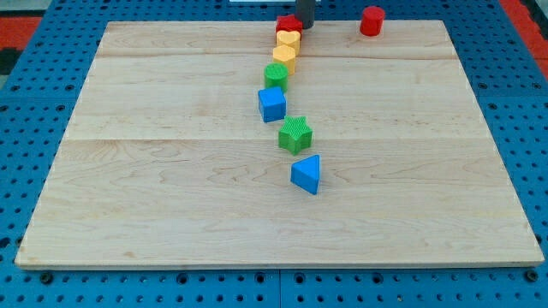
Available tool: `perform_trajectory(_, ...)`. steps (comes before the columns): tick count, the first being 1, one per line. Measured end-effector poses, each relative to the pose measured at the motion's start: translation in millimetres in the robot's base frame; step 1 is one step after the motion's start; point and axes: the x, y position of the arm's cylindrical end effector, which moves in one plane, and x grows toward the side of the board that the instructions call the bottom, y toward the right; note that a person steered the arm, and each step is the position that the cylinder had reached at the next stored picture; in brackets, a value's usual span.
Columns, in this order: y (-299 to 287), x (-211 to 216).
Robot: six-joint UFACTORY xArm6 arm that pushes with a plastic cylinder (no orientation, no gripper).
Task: Keep your hand at the bottom side of the red circle
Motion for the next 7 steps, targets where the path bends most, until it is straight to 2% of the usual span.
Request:
perform_trajectory(3, 17.2, 0.1)
perform_trajectory(4, 32.2, 15.8)
perform_trajectory(6, 144.4, 92.9)
perform_trajectory(7, 189.8, 73.5)
